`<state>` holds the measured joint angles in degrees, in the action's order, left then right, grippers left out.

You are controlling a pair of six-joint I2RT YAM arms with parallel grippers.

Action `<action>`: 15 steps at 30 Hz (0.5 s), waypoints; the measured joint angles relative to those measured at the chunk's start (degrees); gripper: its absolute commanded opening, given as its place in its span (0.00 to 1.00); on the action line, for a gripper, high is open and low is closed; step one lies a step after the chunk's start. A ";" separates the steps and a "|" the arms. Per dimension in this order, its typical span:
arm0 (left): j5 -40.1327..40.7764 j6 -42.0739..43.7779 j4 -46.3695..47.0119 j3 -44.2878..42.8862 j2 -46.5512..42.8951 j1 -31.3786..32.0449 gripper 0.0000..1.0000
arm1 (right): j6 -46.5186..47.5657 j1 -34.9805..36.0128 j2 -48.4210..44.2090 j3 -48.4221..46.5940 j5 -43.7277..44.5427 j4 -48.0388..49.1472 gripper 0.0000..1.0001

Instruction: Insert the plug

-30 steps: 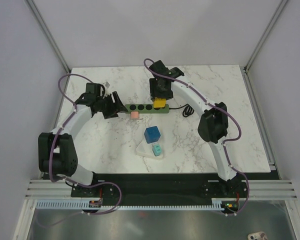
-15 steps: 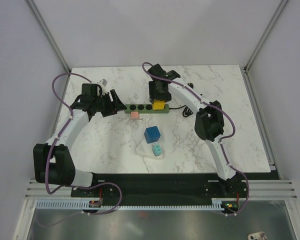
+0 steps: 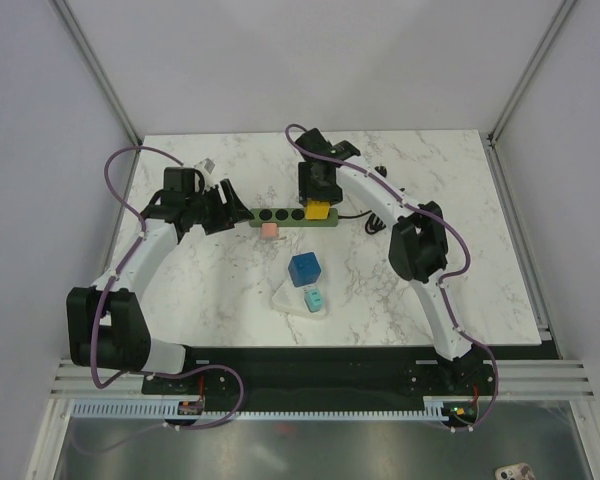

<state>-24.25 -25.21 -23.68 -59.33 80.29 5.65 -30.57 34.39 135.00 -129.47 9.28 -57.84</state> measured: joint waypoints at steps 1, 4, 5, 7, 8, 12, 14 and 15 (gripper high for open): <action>0.00 0.00 0.02 0.07 0.00 0.00 0.73 | -0.22 0.13 0.07 0.02 0.24 0.00 0.00; 0.02 0.00 0.04 0.17 -0.09 0.00 0.73 | -0.79 0.76 0.15 0.02 1.75 -0.04 0.00; 0.04 0.00 0.04 0.20 -0.17 0.00 0.73 | -1.07 1.03 0.20 0.07 2.36 -0.02 0.00; 0.11 0.00 0.09 0.31 -0.35 0.00 0.73 | -1.55 1.42 0.24 0.15 3.41 0.00 0.00; 0.13 0.00 0.13 0.37 -0.44 0.00 0.73 | -1.90 1.57 0.28 0.24 3.80 0.04 0.00; 0.17 0.00 0.15 0.48 -0.74 0.00 0.73 | -4.00 1.88 0.39 1.42 5.05 0.90 0.00; 0.17 0.00 0.22 0.50 -0.87 0.00 0.73 | -4.68 1.88 0.09 2.14 5.29 1.46 0.00; 0.20 0.00 0.22 0.50 -0.96 0.00 0.73 | -4.92 1.88 -0.02 2.36 5.40 1.64 0.00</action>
<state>-24.05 -25.21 -23.46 -58.83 79.33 5.65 -35.48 36.27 134.98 -127.11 14.68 -56.21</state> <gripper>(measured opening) 0.734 0.678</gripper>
